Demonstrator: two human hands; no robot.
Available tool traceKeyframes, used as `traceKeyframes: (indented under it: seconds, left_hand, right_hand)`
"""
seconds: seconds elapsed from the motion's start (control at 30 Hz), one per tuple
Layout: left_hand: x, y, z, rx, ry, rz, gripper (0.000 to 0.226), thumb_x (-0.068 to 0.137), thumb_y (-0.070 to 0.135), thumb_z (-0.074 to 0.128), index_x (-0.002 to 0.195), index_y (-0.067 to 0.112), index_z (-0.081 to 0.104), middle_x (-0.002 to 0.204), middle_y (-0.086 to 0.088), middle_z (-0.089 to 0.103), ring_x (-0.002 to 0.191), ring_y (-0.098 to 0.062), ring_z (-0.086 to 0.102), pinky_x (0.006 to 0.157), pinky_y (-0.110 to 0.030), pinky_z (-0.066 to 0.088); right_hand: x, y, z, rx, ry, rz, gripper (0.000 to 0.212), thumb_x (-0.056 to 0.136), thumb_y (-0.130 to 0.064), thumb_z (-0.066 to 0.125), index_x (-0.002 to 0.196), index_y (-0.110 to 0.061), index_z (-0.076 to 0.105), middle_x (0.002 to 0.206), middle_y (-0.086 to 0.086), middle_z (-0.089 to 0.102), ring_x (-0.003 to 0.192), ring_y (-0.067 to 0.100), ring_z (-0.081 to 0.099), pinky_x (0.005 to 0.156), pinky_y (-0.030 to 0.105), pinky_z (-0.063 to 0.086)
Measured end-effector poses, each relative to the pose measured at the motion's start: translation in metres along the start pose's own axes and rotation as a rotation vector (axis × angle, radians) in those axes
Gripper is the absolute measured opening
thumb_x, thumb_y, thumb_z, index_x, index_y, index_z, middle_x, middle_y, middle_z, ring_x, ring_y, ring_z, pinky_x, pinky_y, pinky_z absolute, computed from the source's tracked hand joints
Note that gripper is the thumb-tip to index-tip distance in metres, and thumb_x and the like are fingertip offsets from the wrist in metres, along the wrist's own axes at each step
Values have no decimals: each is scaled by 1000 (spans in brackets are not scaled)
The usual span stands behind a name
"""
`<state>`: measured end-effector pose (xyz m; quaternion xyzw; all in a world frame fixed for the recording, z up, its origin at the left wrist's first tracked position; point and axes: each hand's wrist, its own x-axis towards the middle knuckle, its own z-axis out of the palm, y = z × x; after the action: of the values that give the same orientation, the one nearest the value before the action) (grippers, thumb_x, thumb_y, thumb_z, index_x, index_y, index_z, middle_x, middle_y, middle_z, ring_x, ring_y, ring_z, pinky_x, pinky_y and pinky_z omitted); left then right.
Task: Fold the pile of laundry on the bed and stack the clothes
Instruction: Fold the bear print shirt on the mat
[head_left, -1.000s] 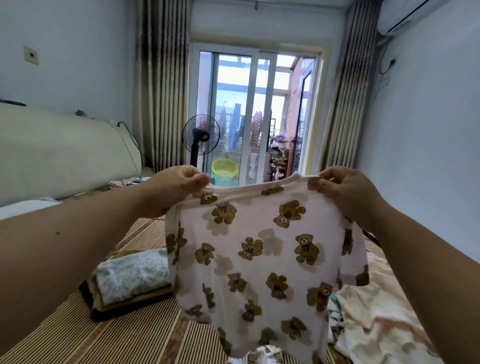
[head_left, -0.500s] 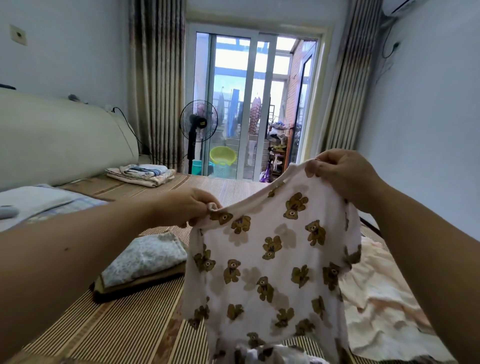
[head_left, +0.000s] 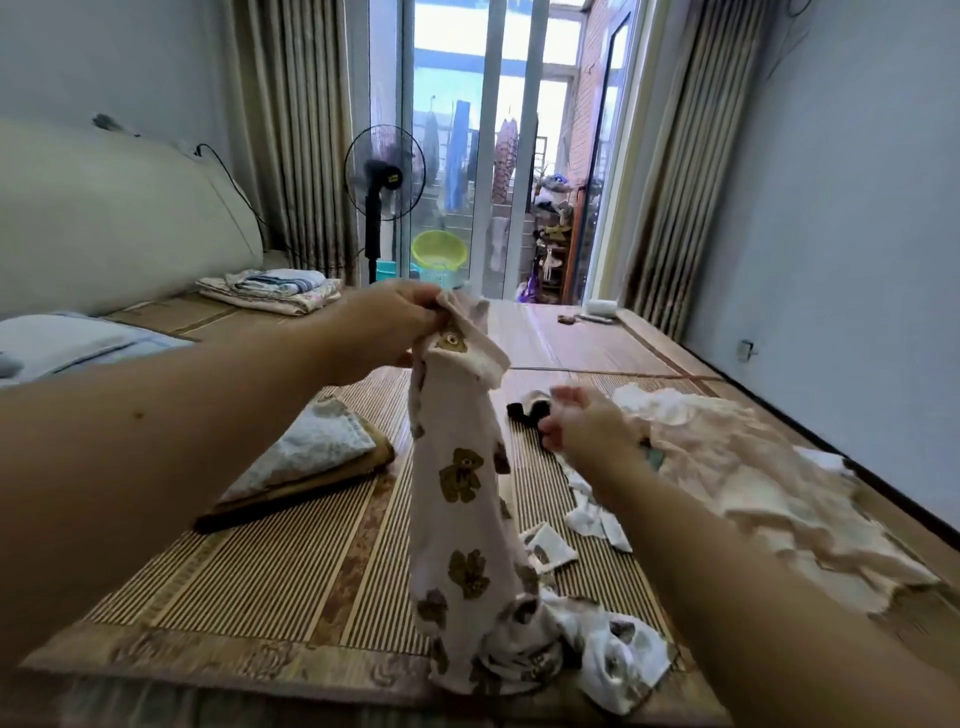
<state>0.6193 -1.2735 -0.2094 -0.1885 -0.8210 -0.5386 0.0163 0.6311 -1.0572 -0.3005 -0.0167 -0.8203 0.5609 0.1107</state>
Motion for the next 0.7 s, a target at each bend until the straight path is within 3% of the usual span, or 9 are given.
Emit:
traceKeyframes:
  seconds: [0.07, 0.17, 0.27, 0.33, 0.4, 0.5, 0.6, 0.7]
  left_hand:
    - [-3, -10, -13, 17, 55, -35, 31, 100, 7, 42, 84, 20, 65, 83, -4, 62, 77, -18, 59, 73, -35, 54]
    - [-5, -20, -19, 42, 145, -86, 31, 99, 4, 41, 90, 18, 67, 90, -9, 63, 82, -22, 60, 80, -42, 57]
    - [-6, -33, -14, 88, 172, -127, 29, 98, 4, 41, 93, 15, 67, 94, -14, 63, 84, -26, 60, 85, -47, 56]
    - [-5, -45, -10, 92, 180, -164, 31, 97, 3, 43, 92, 18, 69, 93, -14, 64, 84, -26, 60, 87, -50, 55]
    - [-4, -54, -4, 73, 177, -193, 32, 96, 2, 43, 90, 20, 68, 90, -13, 64, 84, -27, 59, 86, -50, 54]
    - [1, -62, 2, 62, 155, -203, 30, 96, 2, 43, 93, 19, 68, 95, -16, 64, 85, -28, 60, 85, -50, 55]
    - [5, -63, 8, 48, 156, -172, 25, 97, 6, 46, 96, 15, 70, 98, -19, 65, 85, -27, 60, 88, -51, 53]
    - [7, -65, 14, 17, 170, -147, 23, 96, 8, 49, 91, 14, 71, 92, -14, 68, 86, -25, 62, 93, -50, 49]
  right_hand:
    - [-13, 71, 14, -312, -222, 188, 55, 87, -15, 62, 140, -18, 44, 129, 9, 56, 102, 20, 61, 85, 34, 54]
    - [-39, 129, 39, -433, -515, 261, 96, 73, -42, 77, 151, -31, 23, 155, 3, 32, 136, 23, 38, 110, 35, 36]
    - [-51, 152, 64, -859, -627, 129, 94, 71, -57, 73, 148, -45, 21, 160, -3, 18, 145, 27, 16, 117, 49, 20]
    - [-51, 157, 73, -974, -562, 52, 65, 81, -46, 68, 139, -43, 42, 151, -1, 36, 140, 28, 29, 111, 47, 30]
    - [-41, 152, 72, -960, -487, 8, 38, 88, -22, 59, 126, -30, 60, 131, 4, 56, 123, 25, 51, 99, 37, 44]
    - [-16, 133, 48, -982, -418, -74, 36, 91, -14, 53, 125, -24, 62, 125, 4, 60, 113, 25, 57, 94, 35, 48]
    - [15, 111, 4, -1025, -148, -274, 36, 90, -17, 54, 124, -26, 63, 117, 4, 60, 110, 26, 55, 86, 33, 46]
    - [49, 100, -42, -980, -10, -192, 42, 87, -16, 58, 126, -33, 61, 128, 1, 57, 121, 25, 50, 96, 34, 44]
